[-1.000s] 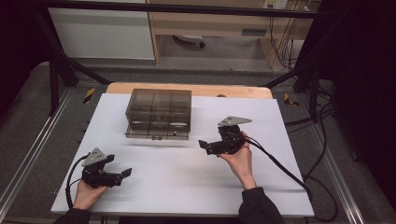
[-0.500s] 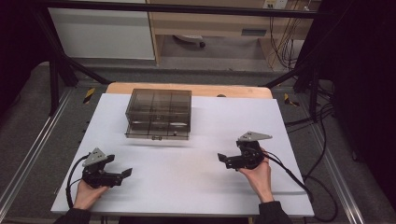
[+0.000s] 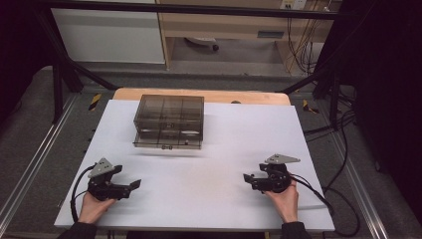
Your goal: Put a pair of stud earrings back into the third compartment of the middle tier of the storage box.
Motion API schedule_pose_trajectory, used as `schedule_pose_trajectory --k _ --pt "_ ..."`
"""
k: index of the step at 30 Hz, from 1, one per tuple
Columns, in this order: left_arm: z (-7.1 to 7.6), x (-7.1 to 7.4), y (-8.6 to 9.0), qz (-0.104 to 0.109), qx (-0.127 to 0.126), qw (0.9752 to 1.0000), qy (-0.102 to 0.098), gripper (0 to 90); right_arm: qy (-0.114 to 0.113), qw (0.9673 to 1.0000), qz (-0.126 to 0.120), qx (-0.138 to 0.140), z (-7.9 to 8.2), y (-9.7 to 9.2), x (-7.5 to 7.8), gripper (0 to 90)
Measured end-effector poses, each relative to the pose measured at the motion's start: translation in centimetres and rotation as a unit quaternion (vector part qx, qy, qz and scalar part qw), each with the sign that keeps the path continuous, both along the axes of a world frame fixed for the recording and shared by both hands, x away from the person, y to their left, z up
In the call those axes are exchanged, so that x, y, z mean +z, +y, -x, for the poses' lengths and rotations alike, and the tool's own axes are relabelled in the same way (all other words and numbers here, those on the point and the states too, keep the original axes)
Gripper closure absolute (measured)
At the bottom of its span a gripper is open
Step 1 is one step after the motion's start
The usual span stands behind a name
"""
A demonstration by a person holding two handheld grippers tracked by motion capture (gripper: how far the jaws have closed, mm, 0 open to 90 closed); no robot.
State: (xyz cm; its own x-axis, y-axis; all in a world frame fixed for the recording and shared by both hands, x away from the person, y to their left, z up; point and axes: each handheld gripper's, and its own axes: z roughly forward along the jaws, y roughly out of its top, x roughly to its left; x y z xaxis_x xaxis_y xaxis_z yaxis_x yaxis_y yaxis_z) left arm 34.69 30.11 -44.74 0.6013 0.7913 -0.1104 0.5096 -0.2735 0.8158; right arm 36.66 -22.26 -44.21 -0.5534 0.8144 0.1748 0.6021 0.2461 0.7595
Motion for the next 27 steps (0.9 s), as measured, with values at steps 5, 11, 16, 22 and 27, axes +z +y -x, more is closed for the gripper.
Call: schedule_pose_trajectory --k 5,11,16,22,27 --pt "0.0 0.0 0.0 0.003 0.001 1.0000 0.000 3.2 0.005 0.9998 0.008 -0.015 0.2 -0.3 -0.6 36.5" --pt "0.0 0.0 0.0 0.002 0.001 1.0000 0.000 3.2 0.006 0.9997 0.015 -0.017 0.1 -0.2 -0.8 48.7" --pt "0.0 0.0 0.0 0.001 0.000 1.0000 0.000 3.3 0.008 0.9995 0.026 -0.018 0.0 0.0 -1.2 57.3" --pt "0.0 0.0 0.0 0.000 0.000 1.0000 0.000 3.3 0.008 0.9990 0.037 -0.021 -0.1 0.1 -1.3 65.4" --pt "0.0 0.0 0.0 0.002 0.000 1.0000 0.000 3.3 0.010 0.9990 0.037 -0.024 -0.1 0.1 -1.3 71.2"
